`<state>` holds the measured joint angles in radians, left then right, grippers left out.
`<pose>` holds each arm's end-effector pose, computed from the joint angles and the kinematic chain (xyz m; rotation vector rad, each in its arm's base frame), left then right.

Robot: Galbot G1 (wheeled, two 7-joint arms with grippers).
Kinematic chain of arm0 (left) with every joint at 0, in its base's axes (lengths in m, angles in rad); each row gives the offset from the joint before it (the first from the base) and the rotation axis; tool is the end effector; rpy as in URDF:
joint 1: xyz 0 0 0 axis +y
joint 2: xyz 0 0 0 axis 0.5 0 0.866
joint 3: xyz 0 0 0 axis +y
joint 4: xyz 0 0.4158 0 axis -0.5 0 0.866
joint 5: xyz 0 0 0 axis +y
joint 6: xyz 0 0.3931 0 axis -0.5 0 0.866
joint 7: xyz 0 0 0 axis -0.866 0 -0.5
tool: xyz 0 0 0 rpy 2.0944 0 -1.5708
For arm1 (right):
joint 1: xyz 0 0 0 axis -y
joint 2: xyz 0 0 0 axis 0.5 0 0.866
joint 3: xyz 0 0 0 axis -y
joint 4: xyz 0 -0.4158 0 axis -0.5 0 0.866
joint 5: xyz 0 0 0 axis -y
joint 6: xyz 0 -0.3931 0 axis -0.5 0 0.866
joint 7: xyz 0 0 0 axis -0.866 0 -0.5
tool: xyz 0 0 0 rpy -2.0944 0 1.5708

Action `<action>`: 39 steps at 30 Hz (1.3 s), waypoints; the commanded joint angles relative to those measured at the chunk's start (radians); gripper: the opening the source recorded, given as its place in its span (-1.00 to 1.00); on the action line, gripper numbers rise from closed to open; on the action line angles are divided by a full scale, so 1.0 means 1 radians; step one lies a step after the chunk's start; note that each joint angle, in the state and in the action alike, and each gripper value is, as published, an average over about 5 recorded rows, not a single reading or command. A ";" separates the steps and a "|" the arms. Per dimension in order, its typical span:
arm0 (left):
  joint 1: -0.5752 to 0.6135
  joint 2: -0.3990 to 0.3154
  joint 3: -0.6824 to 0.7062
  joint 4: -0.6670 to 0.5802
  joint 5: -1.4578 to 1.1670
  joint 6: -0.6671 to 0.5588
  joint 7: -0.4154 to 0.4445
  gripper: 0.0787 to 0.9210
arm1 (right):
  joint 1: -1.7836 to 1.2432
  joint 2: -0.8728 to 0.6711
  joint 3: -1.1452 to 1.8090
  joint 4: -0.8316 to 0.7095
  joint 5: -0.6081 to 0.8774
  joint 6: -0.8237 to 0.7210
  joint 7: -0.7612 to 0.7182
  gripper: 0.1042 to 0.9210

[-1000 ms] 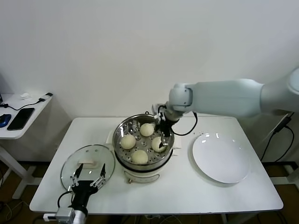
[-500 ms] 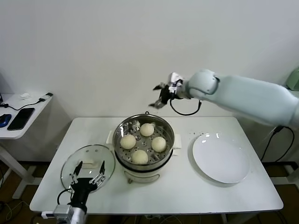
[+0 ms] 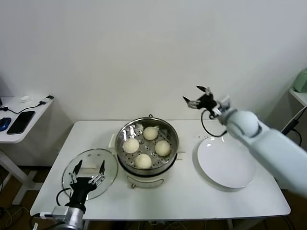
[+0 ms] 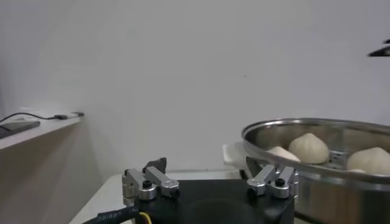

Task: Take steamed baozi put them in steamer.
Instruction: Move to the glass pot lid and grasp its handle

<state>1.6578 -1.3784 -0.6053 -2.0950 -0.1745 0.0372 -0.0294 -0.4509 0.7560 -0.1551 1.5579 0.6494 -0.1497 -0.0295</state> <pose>0.1577 0.0692 -0.3663 0.0035 -3.0236 -0.0513 0.5161 -0.1369 -0.2156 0.6589 -2.9969 0.5072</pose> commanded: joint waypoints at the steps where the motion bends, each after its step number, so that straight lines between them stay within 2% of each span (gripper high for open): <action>1: -0.011 0.029 -0.003 0.042 -0.014 -0.033 -0.002 0.77 | -0.847 0.226 0.831 0.074 -0.231 0.250 0.010 0.76; 10: -0.024 0.046 0.000 0.085 0.046 -0.064 -0.032 0.77 | -1.005 0.510 0.824 0.065 -0.336 0.396 -0.030 0.76; 19: -0.030 0.079 -0.007 0.137 0.229 -0.101 -0.095 0.77 | -1.057 0.598 0.805 0.055 -0.376 0.445 -0.018 0.76; 22: -0.044 0.071 -0.025 0.171 0.377 -0.145 -0.122 0.77 | -1.054 0.598 0.804 0.061 -0.378 0.420 -0.001 0.76; 26: -0.074 0.073 -0.058 0.255 0.756 -0.224 -0.232 0.77 | -1.036 0.590 0.804 0.063 -0.382 0.378 0.021 0.76; 29: -0.089 0.106 -0.064 0.339 0.980 -0.239 -0.309 0.77 | -1.017 0.586 0.803 0.058 -0.391 0.363 0.031 0.76; 34: -0.110 0.173 -0.037 0.496 1.202 -0.196 -0.380 0.77 | -1.000 0.589 0.802 0.052 -0.413 0.354 0.036 0.76; 39: -0.132 0.181 -0.013 0.593 1.329 -0.107 -0.404 0.77 | -0.997 0.591 0.804 0.053 -0.433 0.352 0.044 0.76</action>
<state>1.5352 -1.2373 -0.6209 -1.6391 0.8576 -0.0958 -0.3599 -1.4359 1.3193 0.6270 1.6101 0.2516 0.2052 0.0027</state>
